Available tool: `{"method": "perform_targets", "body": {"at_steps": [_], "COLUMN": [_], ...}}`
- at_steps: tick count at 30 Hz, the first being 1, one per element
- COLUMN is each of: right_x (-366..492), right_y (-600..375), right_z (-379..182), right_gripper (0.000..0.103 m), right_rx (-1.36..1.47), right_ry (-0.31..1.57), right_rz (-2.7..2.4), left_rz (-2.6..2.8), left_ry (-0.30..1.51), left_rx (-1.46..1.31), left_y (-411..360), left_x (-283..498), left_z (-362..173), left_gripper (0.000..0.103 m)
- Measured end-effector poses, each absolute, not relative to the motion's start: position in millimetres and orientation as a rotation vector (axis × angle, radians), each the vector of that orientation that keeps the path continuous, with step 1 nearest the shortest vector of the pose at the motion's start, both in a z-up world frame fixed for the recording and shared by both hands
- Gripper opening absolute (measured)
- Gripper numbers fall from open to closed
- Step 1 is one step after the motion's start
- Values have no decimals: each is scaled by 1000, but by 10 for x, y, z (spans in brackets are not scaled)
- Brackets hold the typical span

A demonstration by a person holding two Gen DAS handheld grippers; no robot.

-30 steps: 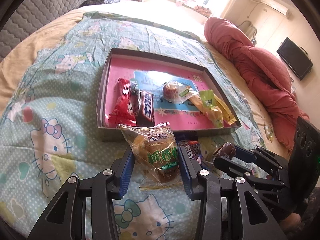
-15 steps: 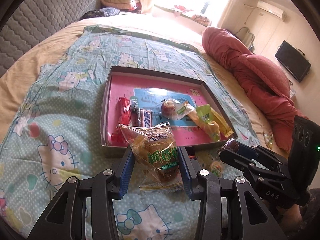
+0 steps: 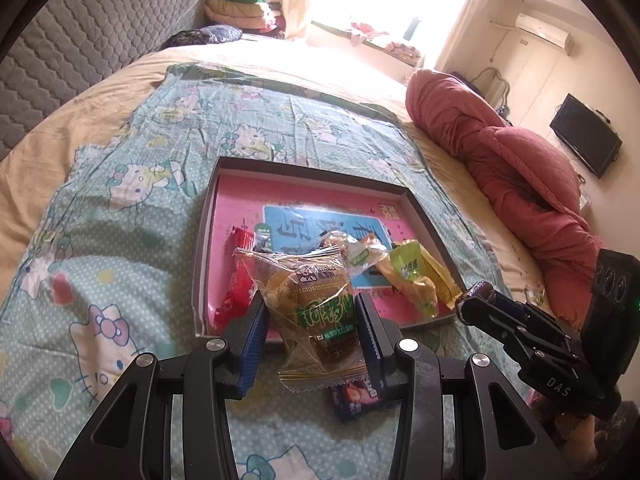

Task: Organize snacks
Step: 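Carry the pastry bag over the pink box while the right carries the brown candy there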

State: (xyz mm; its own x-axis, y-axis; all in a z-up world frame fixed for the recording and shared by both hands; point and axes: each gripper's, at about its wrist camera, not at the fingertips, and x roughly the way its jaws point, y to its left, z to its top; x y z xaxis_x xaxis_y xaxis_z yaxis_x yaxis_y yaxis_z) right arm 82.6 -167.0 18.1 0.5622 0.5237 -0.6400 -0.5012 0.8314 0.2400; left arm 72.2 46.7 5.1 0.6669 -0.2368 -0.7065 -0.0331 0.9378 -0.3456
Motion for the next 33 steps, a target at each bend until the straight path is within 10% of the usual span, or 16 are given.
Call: {"method": "perform_targets", "body": {"at_steps": [33], "right_x": [1088], "right_y": [-1478], "right_z": [-68], "right_gripper": [39], "right_rx": [-36], "right_ry": [812], "right_rz": [601], "left_rz": [-163], "left_ry": [879], "left_rx": [-289], "left_y": [207], "left_x": [1297], "left_z": [-340], "left_gripper": [45]}}
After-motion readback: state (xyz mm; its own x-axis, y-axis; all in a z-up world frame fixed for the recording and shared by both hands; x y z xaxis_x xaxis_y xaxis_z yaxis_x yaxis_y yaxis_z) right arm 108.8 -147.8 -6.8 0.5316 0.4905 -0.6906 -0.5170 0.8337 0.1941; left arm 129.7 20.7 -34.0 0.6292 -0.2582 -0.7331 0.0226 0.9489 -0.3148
